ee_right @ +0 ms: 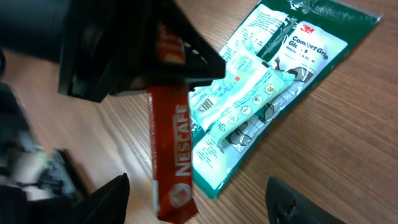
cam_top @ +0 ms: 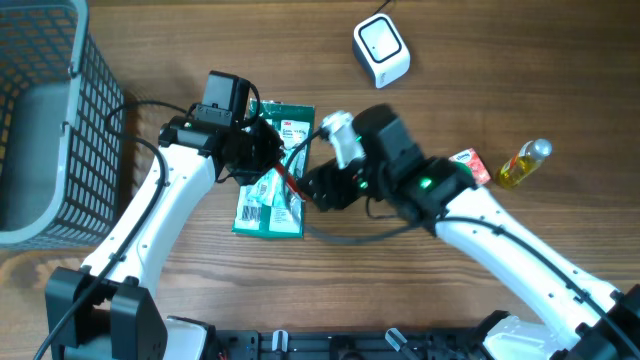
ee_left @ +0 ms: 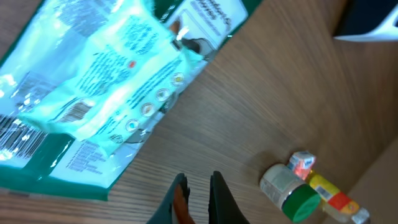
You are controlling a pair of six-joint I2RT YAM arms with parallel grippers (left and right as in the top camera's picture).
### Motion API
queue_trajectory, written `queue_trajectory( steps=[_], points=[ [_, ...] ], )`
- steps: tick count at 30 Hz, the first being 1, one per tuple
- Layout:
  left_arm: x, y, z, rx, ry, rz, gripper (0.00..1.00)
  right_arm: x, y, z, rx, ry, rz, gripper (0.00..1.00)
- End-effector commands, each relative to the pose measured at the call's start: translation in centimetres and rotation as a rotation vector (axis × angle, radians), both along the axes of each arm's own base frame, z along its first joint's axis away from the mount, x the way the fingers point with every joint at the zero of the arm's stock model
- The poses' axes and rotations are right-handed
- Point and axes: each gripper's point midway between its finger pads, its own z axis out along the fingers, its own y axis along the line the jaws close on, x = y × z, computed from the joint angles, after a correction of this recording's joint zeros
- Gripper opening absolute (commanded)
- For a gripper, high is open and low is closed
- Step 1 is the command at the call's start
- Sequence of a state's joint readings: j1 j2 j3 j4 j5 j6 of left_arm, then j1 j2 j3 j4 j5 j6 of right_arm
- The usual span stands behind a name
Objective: Scan the item barcode
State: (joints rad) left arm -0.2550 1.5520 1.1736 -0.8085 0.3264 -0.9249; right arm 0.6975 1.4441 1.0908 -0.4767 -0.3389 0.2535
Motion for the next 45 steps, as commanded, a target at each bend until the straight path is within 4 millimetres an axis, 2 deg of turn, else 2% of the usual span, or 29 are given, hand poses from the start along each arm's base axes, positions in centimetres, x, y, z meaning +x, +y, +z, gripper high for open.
queue_trajectory(
  steps=[1,6,9,10,14,17,19,20,21,24,25,26,29,31,33,34,38,39,42,45],
  points=[
    [-0.1,0.9,-0.1,0.024,0.03,0.072,0.04,0.2,0.5,-0.9,-0.167,-0.17,-0.007,0.7],
    [-0.4,0.9,-0.2,0.028,0.046,0.072,0.04,-1.2,2.2,-3.1,-0.242,-0.192,0.053,0.64],
    [-0.5,1.0,-0.3,0.03,0.051,0.072,0.04,-1.0,2.3,-4.6,-0.272,-0.171,0.056,0.57],
    [-0.5,1.0,-0.3,0.03,0.051,0.072,0.04,-1.0,2.3,-4.8,-0.276,-0.172,0.054,0.53],
    [-0.5,1.0,-0.3,0.03,0.051,0.072,0.04,-0.5,2.5,-4.4,-0.263,-0.193,0.043,0.15],
    [-0.5,1.0,-0.3,0.03,0.051,0.072,0.04,-0.5,2.5,-4.4,-0.262,-0.193,0.043,0.11],
    [-0.5,1.0,-0.2,0.03,0.05,0.072,0.04,-0.6,2.6,-4.4,-0.26,-0.191,0.046,0.04],
    [-0.5,1.0,-0.2,0.03,0.048,0.072,0.04,-0.6,2.6,-4.4,-0.26,-0.191,0.045,0.04],
    [-0.4,0.9,-0.2,0.028,0.043,0.072,0.1,-0.6,2.6,-4.4,-0.26,-0.19,0.044,0.04],
    [1.4,0.5,0.6,0.005,-0.036,0.073,0.79,-0.7,2.7,-4.4,-0.237,-0.16,0.032,0.04],
    [2.5,0.4,1.1,-0.011,-0.085,0.076,0.93,-0.9,2.8,-4.4,-0.217,-0.135,0.032,0.04],
    [3.6,0.2,2.0,-0.036,-0.142,0.068,0.98,-0.9,2.8,-4.4,-0.194,-0.105,0.026,0.04],
    [6.6,0.7,5.3,-0.136,-0.293,0.088,1.0,-0.9,2.6,-4.0,-0.102,0.004,0.041,0.04],
    [7.8,1.8,7.2,-0.188,-0.363,0.103,1.0,-0.7,2.1,-3.5,-0.014,0.102,0.051,0.04],
    [8.4,3.2,8.6,-0.226,-0.403,0.124,1.0,-0.7,1.5,-2.7,0.073,0.184,0.081,0.04],
    [8.7,4.9,9.0,-0.231,-0.417,0.158,1.0,-1.0,1.0,-1.7,0.158,0.248,0.127,0.04],
    [9.0,9.0,8.7,-0.213,-0.407,0.256,1.0,-3.8,-0.8,3.3,0.478,0.361,0.397,0.04],
    [9.1,9.5,8.7,-0.211,-0.408,0.268,1.0,-4.2,-1.4,4.1,0.534,0.372,0.432,0.04],
    [9.3,11.2,8.5,-0.18,-0.411,0.315,1.0,-4.4,-2.6,4.8,0.59,0.392,0.442,0.04],
    [9.0,12.9,7.3,-0.086,-0.379,0.382,1.0,-5.2,-3.1,5.4,0.631,0.437,0.453,0.04]
  ],
)
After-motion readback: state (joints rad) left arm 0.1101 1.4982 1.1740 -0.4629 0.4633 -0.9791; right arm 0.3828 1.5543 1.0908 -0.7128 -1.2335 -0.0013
